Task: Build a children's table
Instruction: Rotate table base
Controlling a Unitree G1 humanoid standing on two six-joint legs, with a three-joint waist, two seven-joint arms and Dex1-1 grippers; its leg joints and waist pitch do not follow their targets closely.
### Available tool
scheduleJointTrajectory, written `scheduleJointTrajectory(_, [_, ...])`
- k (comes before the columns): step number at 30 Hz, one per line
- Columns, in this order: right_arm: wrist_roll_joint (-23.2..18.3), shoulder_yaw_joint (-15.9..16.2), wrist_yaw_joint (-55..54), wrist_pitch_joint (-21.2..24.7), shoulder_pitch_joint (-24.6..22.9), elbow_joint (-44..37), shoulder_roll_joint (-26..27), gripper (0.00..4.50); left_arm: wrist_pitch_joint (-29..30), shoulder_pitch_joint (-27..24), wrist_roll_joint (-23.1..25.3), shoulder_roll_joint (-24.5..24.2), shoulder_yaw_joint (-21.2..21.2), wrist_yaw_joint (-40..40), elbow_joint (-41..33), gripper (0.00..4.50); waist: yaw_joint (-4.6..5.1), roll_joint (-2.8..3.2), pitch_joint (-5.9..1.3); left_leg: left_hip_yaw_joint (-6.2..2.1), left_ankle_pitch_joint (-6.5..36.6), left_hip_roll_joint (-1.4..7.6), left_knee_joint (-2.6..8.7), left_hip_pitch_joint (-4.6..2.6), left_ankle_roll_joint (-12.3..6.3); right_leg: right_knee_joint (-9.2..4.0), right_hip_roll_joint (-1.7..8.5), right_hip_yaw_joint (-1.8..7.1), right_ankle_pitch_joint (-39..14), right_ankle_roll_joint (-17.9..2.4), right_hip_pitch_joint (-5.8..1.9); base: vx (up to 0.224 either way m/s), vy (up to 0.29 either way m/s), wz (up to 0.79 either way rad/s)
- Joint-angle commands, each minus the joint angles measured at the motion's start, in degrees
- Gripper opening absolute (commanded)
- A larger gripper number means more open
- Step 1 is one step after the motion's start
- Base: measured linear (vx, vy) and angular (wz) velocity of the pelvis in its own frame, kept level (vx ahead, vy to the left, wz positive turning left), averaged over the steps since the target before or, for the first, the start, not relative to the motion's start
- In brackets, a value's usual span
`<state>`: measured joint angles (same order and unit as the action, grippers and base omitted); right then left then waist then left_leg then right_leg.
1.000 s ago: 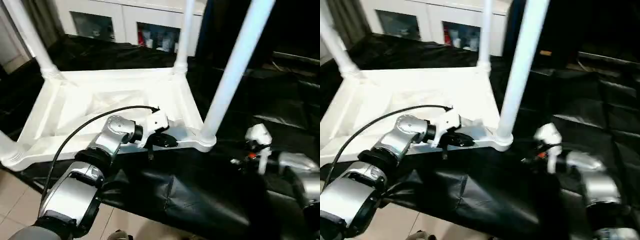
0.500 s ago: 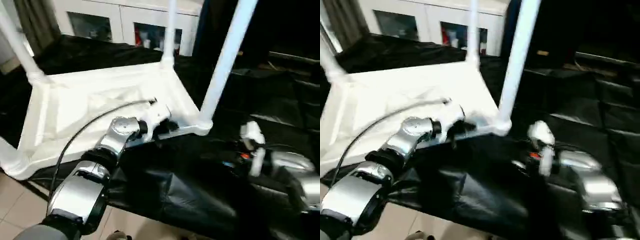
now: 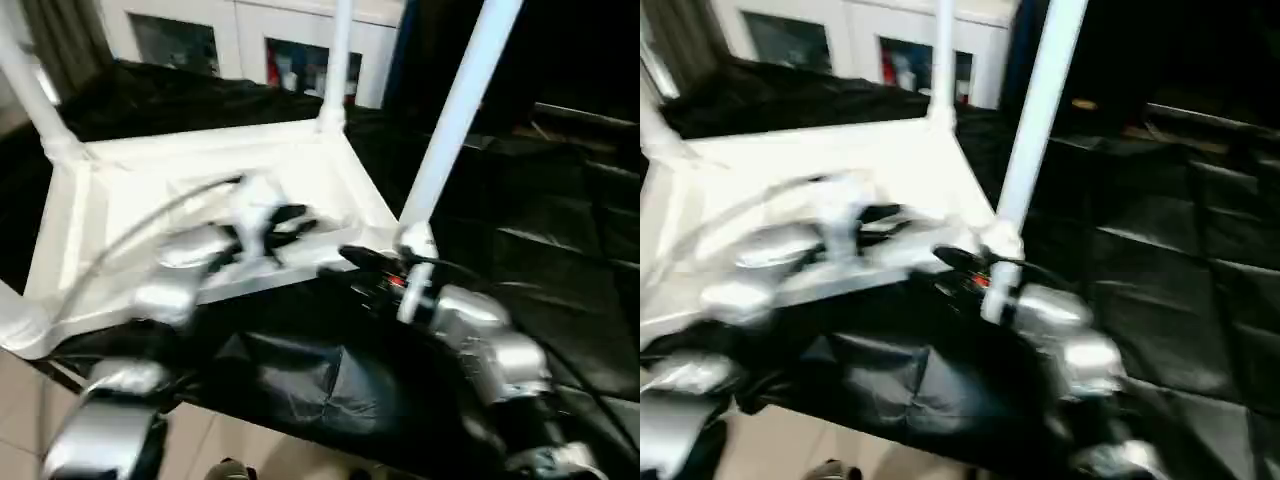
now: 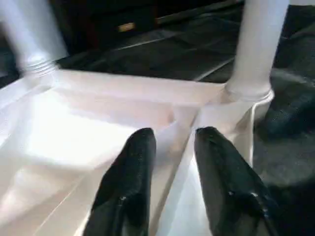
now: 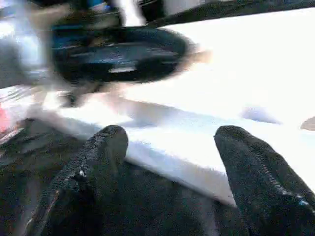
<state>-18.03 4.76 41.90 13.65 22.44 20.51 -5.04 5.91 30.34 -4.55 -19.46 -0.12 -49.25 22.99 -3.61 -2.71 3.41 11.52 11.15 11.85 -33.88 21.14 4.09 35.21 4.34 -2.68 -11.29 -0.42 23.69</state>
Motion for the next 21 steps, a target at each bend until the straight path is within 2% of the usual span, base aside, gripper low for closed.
scheduleJointTrajectory(1, [0.8, -3.7, -5.9, -2.9, 2.1, 3.4, 0.8, 3.29, 6.1, -3.3, -3.1, -1.8, 1.9, -1.0, -9.9, 1.92, -0.08, 0.26, -3.70, -0.58, 6.3, 1.97, 4.35, -1.15, -0.74, -2.87, 3.47, 2.31, -2.3, -14.9, -2.77, 0.000, 0.000, 0.00])
scheduleJointTrajectory(2, [0.4, -4.5, -7.2, -3.1, 2.6, 4.4, 1.3, 3.29, 8.1, -5.2, -4.3, -2.6, 2.4, -1.6, -13.2, 2.02, -0.25, 0.39, -3.77, -0.59, 6.3, 2.04, 4.21, -1.32, -0.53, -2.69, 3.66, 2.36, -2.0, -15.1, -2.68, 0.000, 0.000, 0.00])
scheduleJointTrajectory(3, [0.4, -4.5, -7.2, -3.1, 2.6, 4.4, 1.3, 3.29, 8.1, -5.2, -4.3, -2.6, 2.4, -1.6, -13.2, 2.10, -0.15, 0.42, -3.73, -0.55, 6.1, 2.04, 4.28, -1.25, -0.47, -2.65, 3.61, 2.44, -1.6, -15.1, -2.72, 0.000, 0.000, 0.00])
scheduleJointTrajectory(4, [0.0, -6.3, -10.7, -5.0, 4.3, 8.1, 2.3, 3.29, 14.1, -10.8, -8.2, -5.8, 3.4, -4.3, -22.6, 2.16, -0.37, 0.46, -3.76, -0.45, 5.6, 2.02, 4.21, -1.39, -0.37, -2.49, 3.54, 2.41, -0.7, -14.9, -2.65, 0.000, 0.000, 0.00])
scheduleJointTrajectory(5, [0.0, -6.3, -10.7, -5.0, 4.3, 8.1, 2.3, 3.29, 14.1, -10.8, -8.2, -5.8, 3.4, -4.3, -22.6, 2.24, -0.19, 0.38, -3.63, -0.59, 5.4, 1.93, 4.45, -0.95, -0.35, -2.49, 3.46, 2.37, -1.2, -14.7, -2.89, 0.000, 0.000, 0.00])
scheduleJointTrajectory(6, [0.3, -7.9, -13.7, -7.3, 6.1, 12.1, 3.1, 3.29, 20.3, -15.8, -11.7, -9.4, 3.9, -6.0, -30.2, 2.24, -0.35, 0.52, -3.66, -0.23, 5.8, 1.73, 4.16, -1.57, -0.07, -2.58, 3.19, 2.48, -1.4, -14.4, -2.44, 0.000, 0.000, 0.00])
scheduleJointTrajectory(7, [0.6, -8.3, -14.9, -8.1, 6.7, 13.5, 3.3, 3.29, 22.1, -17.5, -12.6, -10.8, 4.0, -6.8, -32.2, 2.46, -0.19, 0.75, -3.74, -0.50, 6.0, 1.91, 4.27, -1.37, 0.19, -2.30, 3.47, 2.46, -1.5, -14.7, -2.53, 0.000, 0.000, 0.00])
scheduleJointTrajectory(8, [0.7, -9.0, -16.3, -9.1, 7.5, 15.2, 3.6, 3.29, 24.1, -19.3, -13.2, -12.3, 4.2, -7.5, -34.4, 2.51, -0.01, 0.68, -3.47, -0.30, 6.9, 1.63, 4.45, -1.35, 0.36, -2.73, 2.93, 2.37, -3.0, -14.0, -2.42, 0.000, 0.000, 0.00])
scheduleJointTrajectory(9, [0.8, -9.2, -16.8, -9.4, 7.7, 15.7, 3.7, 3.29, 24.8, -19.8, -13.4, -12.7, 4.3, -7.6, -34.9, 2.51, 0.20, 0.64, -3.43, -0.32, 7.4, 1.51, 4.40, -1.28, 0.52, -2.68, 2.76, 2.44, -3.0, -13.7, -2.47, 0.000, 0.000, 0.00])
scheduleJointTrajectory(10, [1.0, -10.2, -18.8, -10.9, 8.9, 18.0, 4.1, 3.29, 27.6, -21.8, -13.9, -14.3, 5.0, -7.9, -37.1, 2.56, 0.09, 0.80, -3.36, -0.21, 8.1, 1.53, 4.45, -1.51, 0.75, -2.86, 2.73, 2.47, -3.7, -13.4, -2.30, 0.000, 0.000, 0.00])
scheduleJointTrajectory(11, [1.0, -10.4, -19.1, -11.2, 9.1, 18.5, 4.2, 3.29, 28.3, -22.1, -14.1, -14.6, 5.2, -7.8, -37.6, 2.66, 0.27, 0.73, -3.23, -0.34, 9.1, 1.46, 4.60, -1.32, 1.14, -2.94, 2.72, 2.49, -5.0, -13.0, -2.35, 0.000, 0.000, 0.00])
scheduleJointTrajectory(13, [1.3, -11.6, -21.5, -12.8, 10.4, 21.1, 4.3, 3.29, 30.1, -24.0, -13.7, -16.4, 5.8, -8.0, -38.6, 2.80, 0.17, 0.78, -3.21, -0.34, 10.8, 1.37, 4.60, -1.51, 1.80, -3.16, 2.67, 2.56, -7.0, -11.8, -2.23, 0.000, 0.000, 0.00])
scheduleJointTrajectory(16, [1.2, -14.9, -28.0, -15.7, 13.4, 27.5, 3.7, 3.29, 30.7, -27.0, -11.8, -18.8, 6.9, -6.2, -38.2, 3.09, 0.23, 0.87, -3.24, -0.42, 11.7, 1.33, 4.59, -1.56, 2.43, -3.19, 2.69, 2.60, -8.5, -10.9, -2.10, 0.000, 0.000, 0.00])
scheduleJointTrajectory(18, [0.5, -16.8, -31.0, -17.2, 15.1, 30.9, 3.0, 3.29, 30.8, -27.9, -11.3, -19.4, 7.4, -4.5, -37.8, 3.19, -0.01, 0.98, -3.30, -0.18, 12.3, 1.34, 4.36, -2.11, 2.75, -3.21, 2.56, 2.69, -8.3, -10.6, -1.58, 0.000, 0.000, 0.00])
scheduleJointTrajectory(20, [-0.4, -19.0, -33.9, -18.8, 17.1, 34.2, 1.4, 3.29, 30.8, -29.1, -11.0, -19.9, 7.8, -3.8, -37.4, 3.34, -0.47, 0.90, -3.40, -0.21, 11.1, 1.17, 4.32, -1.76, 2.66, -3.02, 2.33, 2.70, -6.8, -9.8, -1.99, 0.000, 0.000, 0.00])
scheduleJointTrajectory(21, [-0.4, -19.0, -33.9, -18.8, 17.1, 34.2, 1.4, 3.29, 30.8, -29.1, -11.0, -19.9, 7.8, -3.8, -37.4, 3.40, -0.53, 0.89, -3.47, -0.26, 10.8, 1.15, 4.29, -1.70, 2.72, -2.80, 2.32, 2.64, -6.3, -9.8, -2.04, 0.000, 0.000, 0.00])
